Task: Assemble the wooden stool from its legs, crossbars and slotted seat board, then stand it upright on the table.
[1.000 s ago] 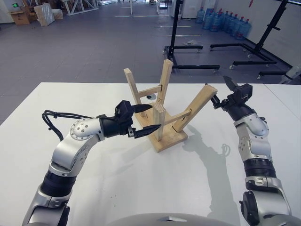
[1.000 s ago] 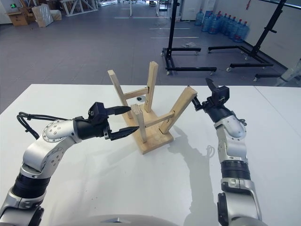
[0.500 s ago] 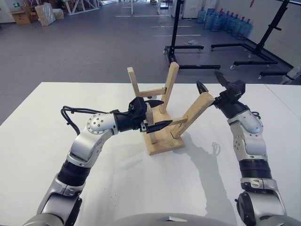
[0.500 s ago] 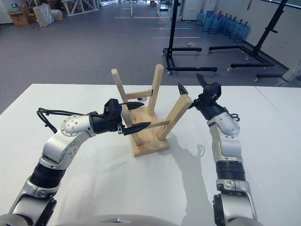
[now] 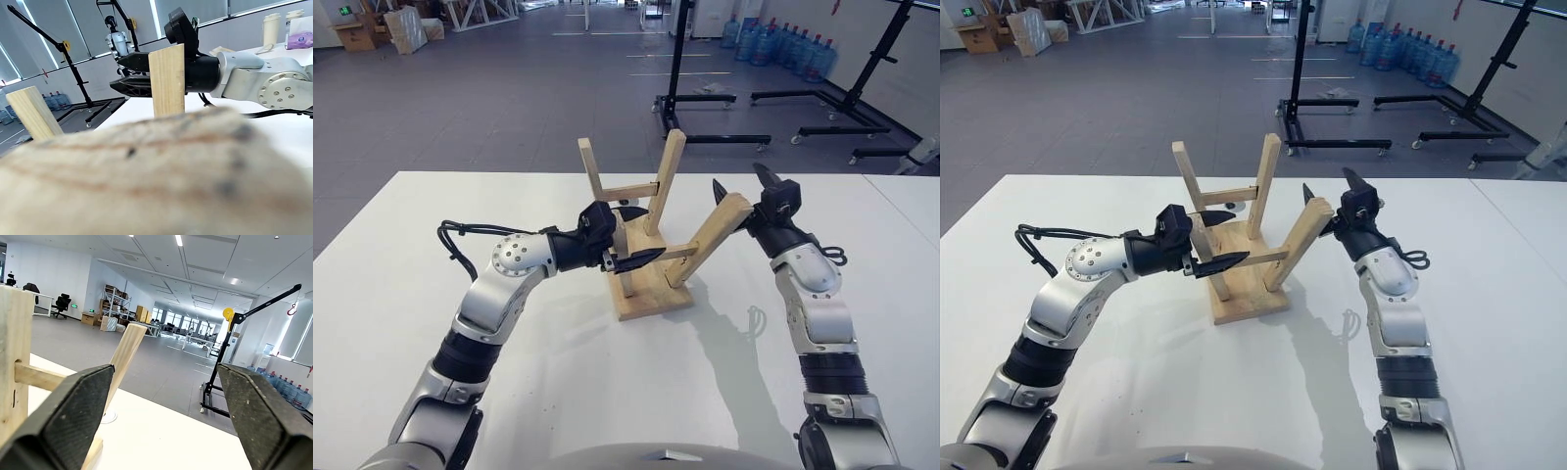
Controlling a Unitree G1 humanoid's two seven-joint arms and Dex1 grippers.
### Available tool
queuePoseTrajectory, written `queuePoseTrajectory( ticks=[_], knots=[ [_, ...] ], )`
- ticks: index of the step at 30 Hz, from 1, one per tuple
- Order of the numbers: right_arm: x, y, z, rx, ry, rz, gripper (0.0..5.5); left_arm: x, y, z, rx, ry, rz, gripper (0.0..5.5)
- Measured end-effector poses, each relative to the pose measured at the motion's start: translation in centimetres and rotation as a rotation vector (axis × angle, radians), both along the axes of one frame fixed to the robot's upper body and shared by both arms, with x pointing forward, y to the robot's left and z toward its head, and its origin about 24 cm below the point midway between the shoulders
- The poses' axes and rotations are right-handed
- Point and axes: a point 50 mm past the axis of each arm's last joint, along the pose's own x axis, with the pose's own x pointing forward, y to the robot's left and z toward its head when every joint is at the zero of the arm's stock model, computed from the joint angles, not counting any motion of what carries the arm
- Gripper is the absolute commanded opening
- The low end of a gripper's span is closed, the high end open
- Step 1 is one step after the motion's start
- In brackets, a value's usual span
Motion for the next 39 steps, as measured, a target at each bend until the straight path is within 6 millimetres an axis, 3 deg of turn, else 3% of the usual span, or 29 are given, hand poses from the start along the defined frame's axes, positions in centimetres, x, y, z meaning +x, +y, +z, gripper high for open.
queuePoseTrajectory(
  ticks=[5, 11, 14, 17, 20, 25, 28, 29, 31, 33, 34, 36, 39],
  knots=[
    [0.2, 0.2, -0.9, -0.030, 0.035, 0.012, 3.90, 0.6, 0.2, -0.6, -0.056, 0.042, 0.009, 3.67],
    [0.6, -0.9, -1.9, -0.062, 0.061, 0.039, 3.90, 0.4, 1.7, -2.6, -0.084, 0.116, 0.080, 3.67],
    [0.8, -3.0, -1.7, -0.083, 0.058, -0.021, 3.90, 0.9, 3.5, -1.7, -0.089, 0.082, 0.141, 3.67],
    [1.3, -3.8, -0.8, -0.079, 0.019, -0.055, 3.90, 1.2, 4.4, 0.1, -0.112, 0.017, 0.151, 3.67],
    [1.8, -4.5, 2.7, -0.012, -0.106, -0.093, 3.90, 1.2, 5.8, 4.2, -0.215, -0.115, 0.149, 3.67],
    [0.4, -3.3, 10.4, 0.291, -0.326, 0.084, 3.90, -1.2, 5.9, 9.6, -0.446, -0.230, -0.008, 3.67],
    [-1.6, -1.8, 14.2, 0.453, -0.405, 0.294, 3.90, -1.2, 5.8, 11.4, -0.547, -0.237, -0.011, 3.67],
    [-2.0, -1.4, 14.6, 0.467, -0.404, 0.345, 3.90, -1.0, 5.7, 11.3, -0.556, -0.217, 0.003, 3.67],
    [-2.5, 0.3, 13.9, 0.440, -0.336, 0.461, 3.90, 0.1, 5.0, 10.0, -0.566, -0.108, 0.010, 3.67],
    [-2.3, 2.6, 10.3, 0.390, -0.148, 0.566, 3.90, 1.8, 3.3, 6.7, -0.563, 0.080, 0.018, 3.67],
    [-2.2, 3.8, 7.2, 0.359, -0.007, 0.599, 3.90, 2.5, 2.3, 4.3, -0.552, 0.176, 0.036, 3.67],
    [-2.3, 4.2, 5.1, 0.298, 0.045, 0.602, 3.90, 3.2, 1.7, 3.0, -0.518, 0.176, 0.070, 3.67],
    [-2.8, 4.3, 4.9, 0.312, 0.039, 0.661, 3.90, 3.2, 1.6, 2.9, -0.532, 0.140, 0.074, 3.67]
  ],
)
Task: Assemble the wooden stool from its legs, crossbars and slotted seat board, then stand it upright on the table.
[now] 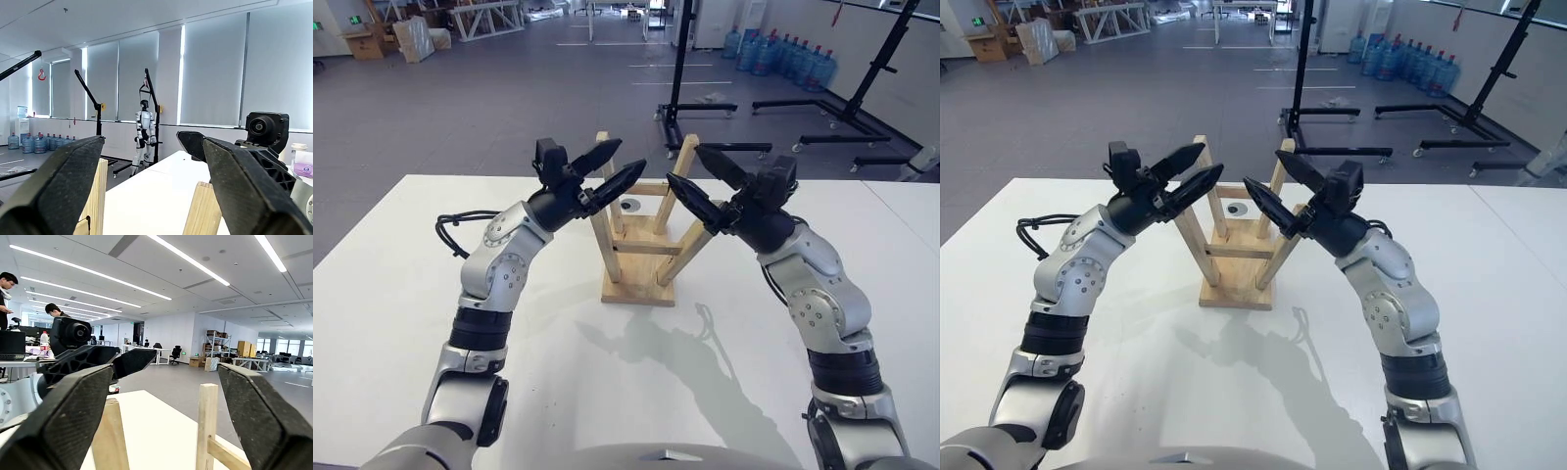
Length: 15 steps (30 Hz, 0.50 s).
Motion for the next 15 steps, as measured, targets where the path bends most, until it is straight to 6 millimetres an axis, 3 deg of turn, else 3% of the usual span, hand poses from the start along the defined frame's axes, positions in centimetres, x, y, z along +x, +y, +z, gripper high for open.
queuePoseTrajectory(
  ticks=[7, 12, 15],
  knots=[
    [0.0, -0.6, 0.2, 0.186, 0.084, 0.066, 3.90, -0.3, -0.3, 0.4, -0.013, -0.010, 0.004, 3.67],
    [-0.2, -2.8, 5.0, 0.402, -0.048, 0.071, 3.90, -0.6, 0.6, 1.4, -0.001, -0.028, 0.036, 3.67],
    [-0.1, -5.4, 6.5, 0.446, -0.110, 0.003, 3.90, 0.0, 2.5, 2.3, 0.047, -0.085, 0.201, 3.67]
  ],
)
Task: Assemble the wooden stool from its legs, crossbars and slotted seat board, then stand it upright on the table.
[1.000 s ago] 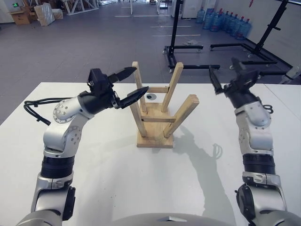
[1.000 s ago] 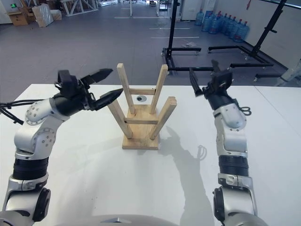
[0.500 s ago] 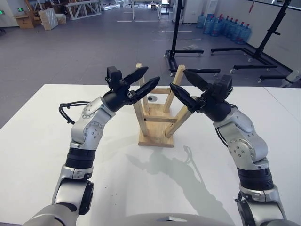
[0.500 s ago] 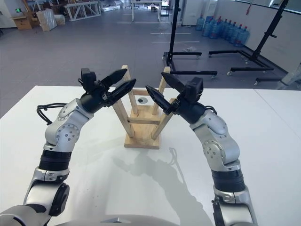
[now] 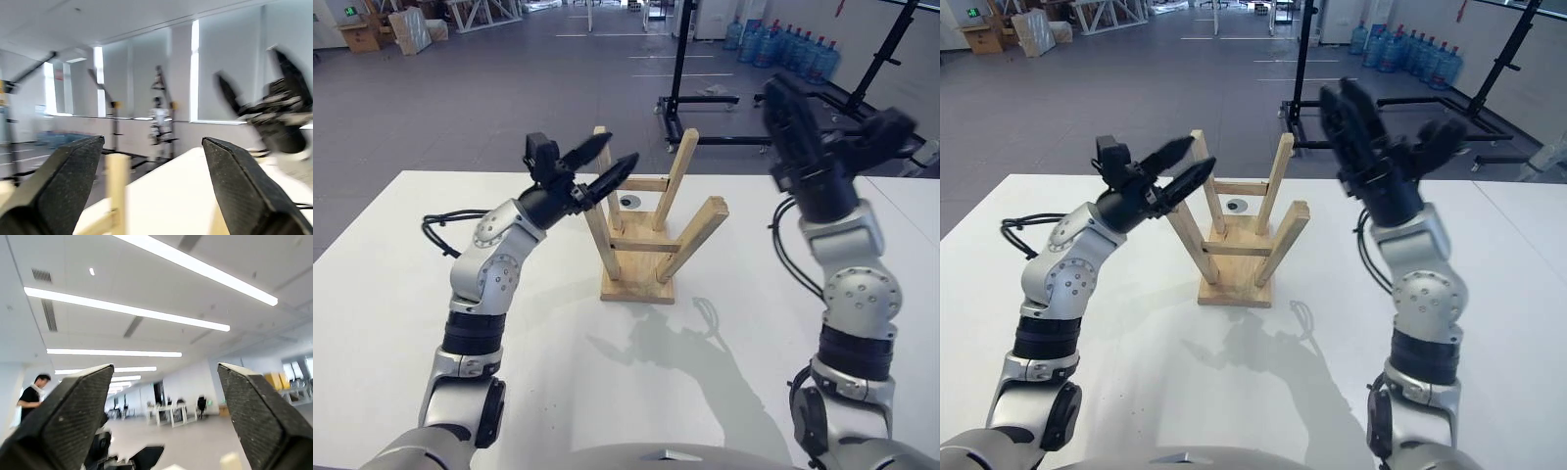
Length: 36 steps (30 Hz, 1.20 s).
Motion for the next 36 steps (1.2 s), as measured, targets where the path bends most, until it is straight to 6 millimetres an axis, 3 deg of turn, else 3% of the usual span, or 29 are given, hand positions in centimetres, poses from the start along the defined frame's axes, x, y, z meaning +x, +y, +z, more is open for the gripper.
queuePoseTrajectory(
  ticks=[3, 5, 9, 11, 13, 16, 19, 21, 23, 27, 30, 33, 36],
  knots=[
    [1.4, -3.9, -2.7, -0.002, 0.125, -0.212, 3.90, -0.1, 1.8, 3.2, -0.046, -0.113, 0.102, 3.67],
    [2.4, -4.5, -6.3, -0.120, 0.249, -0.333, 3.90, -0.1, 2.5, 3.7, -0.055, -0.122, 0.146, 3.67],
    [4.5, -2.4, -12.7, -0.388, 0.406, -0.551, 3.90, -0.4, 2.5, 3.0, -0.050, -0.085, 0.157, 3.67],
    [5.3, 0.6, -15.9, -0.466, 0.443, -0.587, 3.90, -0.8, 2.0, 2.8, -0.056, -0.065, 0.141, 3.67],
    [5.4, 3.2, -16.6, -0.536, 0.386, -0.507, 3.90, -1.2, 1.3, 3.0, -0.066, -0.061, 0.109, 3.67],
    [3.9, 6.7, -17.6, -0.681, 0.296, -0.161, 3.90, -1.7, 0.7, 3.3, -0.060, -0.064, 0.081, 3.67],
    [0.7, 7.3, -18.9, -0.754, 0.307, 0.137, 3.90, -2.2, 0.9, 3.8, -0.086, -0.086, 0.051, 3.67],
    [-0.9, 7.5, -18.4, -0.754, 0.298, 0.266, 3.90, -2.3, 1.0, 4.0, -0.089, -0.098, 0.050, 3.67],
    [-1.2, 7.5, -17.6, -0.766, 0.289, 0.295, 3.90, -2.3, 1.2, 4.1, -0.080, -0.104, 0.054, 3.67],
    [-1.2, 5.1, -17.3, -0.836, 0.347, 0.258, 3.90, -2.4, 2.2, 3.9, -0.069, -0.104, 0.090, 3.67],
    [-0.5, 2.2, -18.8, -0.860, 0.471, 0.200, 3.90, -2.4, 2.3, 3.7, -0.063, -0.105, 0.094, 3.67],
    [1.1, 0.1, -20.0, -0.894, 0.554, 0.126, 3.90, -2.5, 2.4, 3.4, -0.050, -0.101, 0.082, 3.67],
    [3.3, -0.7, -19.7, -0.881, 0.548, 0.045, 3.90, -2.6, 2.2, 2.6, -0.025, -0.087, 0.045, 3.67]
  ],
)
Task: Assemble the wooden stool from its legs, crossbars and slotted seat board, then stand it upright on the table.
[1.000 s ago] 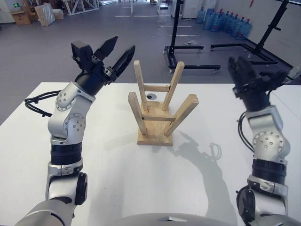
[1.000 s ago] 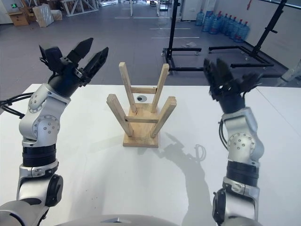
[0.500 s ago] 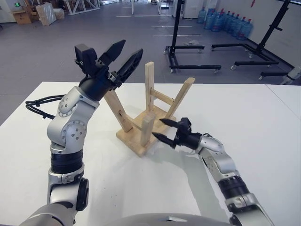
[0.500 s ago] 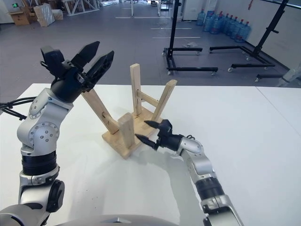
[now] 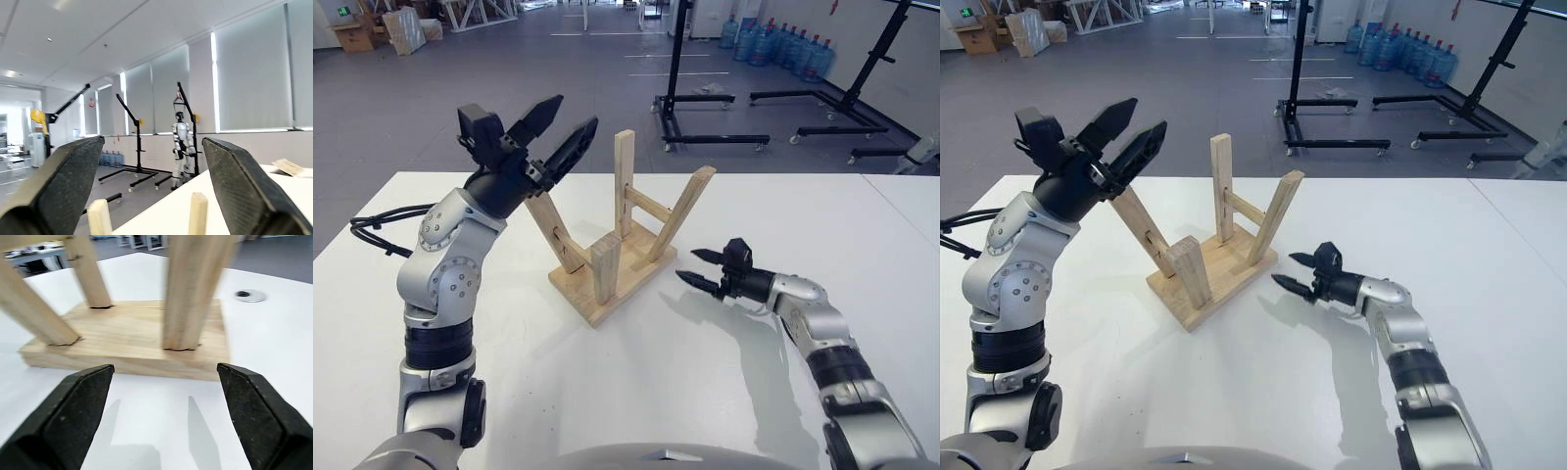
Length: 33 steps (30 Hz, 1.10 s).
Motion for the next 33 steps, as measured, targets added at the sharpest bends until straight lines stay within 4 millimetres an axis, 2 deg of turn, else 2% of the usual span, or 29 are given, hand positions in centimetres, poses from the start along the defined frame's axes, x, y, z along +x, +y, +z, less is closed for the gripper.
queuePoseTrajectory(
  ticks=[4, 10, 14, 17, 20, 24, 26, 29, 31, 33],
  knots=[
    [2.2, 0.6, 0.3, 0.024, -0.021, -0.011, 3.90, -0.1, 0.4, -0.8, 0.028, 0.022, -0.019, 3.67],
    [3.5, 1.5, 0.5, 0.024, -0.022, 0.084, 3.90, -0.2, 1.0, -0.8, -0.050, 0.031, -0.062, 3.67],
    [4.2, 2.8, 1.5, 0.151, -0.020, 0.156, 3.90, 0.0, 1.3, -1.4, -0.063, 0.052, -0.049, 3.67],
    [4.0, 4.0, 1.6, 0.261, -0.016, 0.223, 3.90, 0.4, 1.8, -2.7, -0.064, 0.092, -0.003, 3.67],
    [3.2, 4.7, 1.6, 0.305, -0.020, 0.328, 3.90, 0.2, 2.6, -4.4, -0.039, 0.154, 0.020, 3.67],
    [0.8, 4.7, 0.3, 0.302, 0.010, 0.406, 3.90, 0.3, 4.6, -5.6, 0.016, 0.195, 0.079, 3.67],
    [-0.8, 4.8, -0.1, 0.277, 0.019, 0.451, 3.90, 0.1, 6.3, -6.4, 0.053, 0.220, 0.124, 3.67],
    [-3.5, 4.7, -0.3, 0.238, 0.032, 0.492, 3.90, -1.0, 9.8, -7.3, 0.140, 0.266, 0.187, 3.67],
    [-4.1, 5.1, 0.2, 0.223, 0.016, 0.505, 3.90, -1.7, 11.4, -8.0, 0.219, 0.305, 0.197, 3.67],
    [-4.0, 5.6, 0.8, 0.211, -0.016, 0.503, 3.90, -2.6, 12.9, -9.8, 0.312, 0.396, 0.194, 3.67]
  ],
)
